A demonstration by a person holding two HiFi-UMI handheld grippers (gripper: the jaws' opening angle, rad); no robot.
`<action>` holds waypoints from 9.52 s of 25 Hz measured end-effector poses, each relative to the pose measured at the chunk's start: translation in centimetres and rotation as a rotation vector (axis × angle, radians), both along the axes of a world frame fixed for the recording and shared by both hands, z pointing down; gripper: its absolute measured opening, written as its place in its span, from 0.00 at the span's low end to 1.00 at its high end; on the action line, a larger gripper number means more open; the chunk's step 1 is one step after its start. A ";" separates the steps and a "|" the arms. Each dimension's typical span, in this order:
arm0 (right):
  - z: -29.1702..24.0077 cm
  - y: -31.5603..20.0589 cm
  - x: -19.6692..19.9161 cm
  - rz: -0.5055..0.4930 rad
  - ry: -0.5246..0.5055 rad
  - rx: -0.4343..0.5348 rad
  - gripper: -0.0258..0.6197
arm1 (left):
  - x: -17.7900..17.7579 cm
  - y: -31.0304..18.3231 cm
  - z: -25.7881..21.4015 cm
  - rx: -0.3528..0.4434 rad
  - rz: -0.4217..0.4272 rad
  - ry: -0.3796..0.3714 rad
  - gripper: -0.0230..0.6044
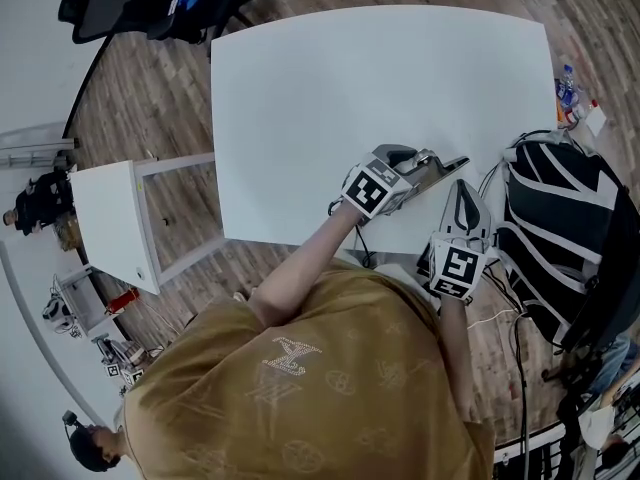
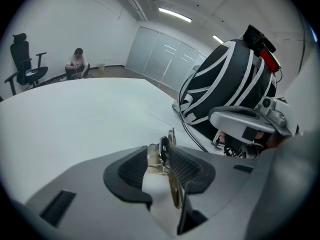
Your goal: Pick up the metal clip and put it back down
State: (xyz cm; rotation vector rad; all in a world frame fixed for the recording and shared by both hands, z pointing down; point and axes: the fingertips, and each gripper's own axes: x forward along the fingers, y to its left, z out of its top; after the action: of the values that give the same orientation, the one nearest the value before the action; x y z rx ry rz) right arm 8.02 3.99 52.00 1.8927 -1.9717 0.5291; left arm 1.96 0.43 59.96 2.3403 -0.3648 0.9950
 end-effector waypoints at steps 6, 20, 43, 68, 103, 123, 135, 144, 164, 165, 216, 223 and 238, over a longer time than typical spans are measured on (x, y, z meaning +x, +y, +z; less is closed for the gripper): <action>0.1 0.1 0.0 -0.003 0.008 -0.006 0.05 | 0.5 1.1 1.0 -0.060 0.071 -0.028 0.25; 1.3 1.4 -0.9 0.008 -0.020 -0.044 0.05 | 2.1 2.0 1.8 -0.113 0.183 -0.052 0.25; 2.0 0.1 -0.8 -0.009 -0.025 -0.065 0.05 | 3.4 2.9 2.1 -0.123 0.323 -0.088 0.26; 1.3 0.7 -0.2 0.021 -0.035 -0.039 0.05 | 2.2 3.9 1.7 -0.234 0.227 -0.067 0.21; -5.0 0.9 1.2 0.058 0.032 0.114 0.05 | 1.9 0.3 -8.2 0.245 0.047 0.237 0.19; -11.9 -1.6 0.2 0.051 -0.015 0.279 0.05 | 0.9 -1.2 -15.9 0.419 -0.051 0.414 0.19; -13.6 -1.6 -0.7 0.021 -0.035 0.337 0.05 | -0.2 -2.1 -20.9 0.549 -0.125 0.514 0.19; -14.1 -1.4 -0.3 0.029 -0.029 0.342 0.05 | 0.0 -2.1 -21.4 0.567 -0.129 0.530 0.19; -13.7 -1.1 0.2 0.028 -0.022 0.349 0.05 | -0.1 -2.5 -21.6 0.549 -0.192 0.596 0.19; -13.7 -1.1 0.2 0.029 -0.022 0.351 0.05 | -0.1 -2.5 -21.6 0.553 -0.186 0.596 0.19; -13.8 -1.6 0.9 0.053 0.007 0.353 0.05 | -0.6 -3.6 -19.1 0.441 -0.229 0.507 0.19; -11.6 -1.6 1.1 0.068 -0.019 0.306 0.05 | -0.6 -4.2 -15.7 0.325 -0.265 0.459 0.19; -7.8 -1.8 1.3 0.063 -0.022 0.208 0.05 | -1.3 -4.5 -9.5 0.091 -0.330 0.368 0.19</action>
State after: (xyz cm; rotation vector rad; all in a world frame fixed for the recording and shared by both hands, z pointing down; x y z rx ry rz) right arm 9.33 2.18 44.18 2.0875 -2.0564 0.3755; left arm 0.67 -4.03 50.48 2.3783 -0.6307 0.3908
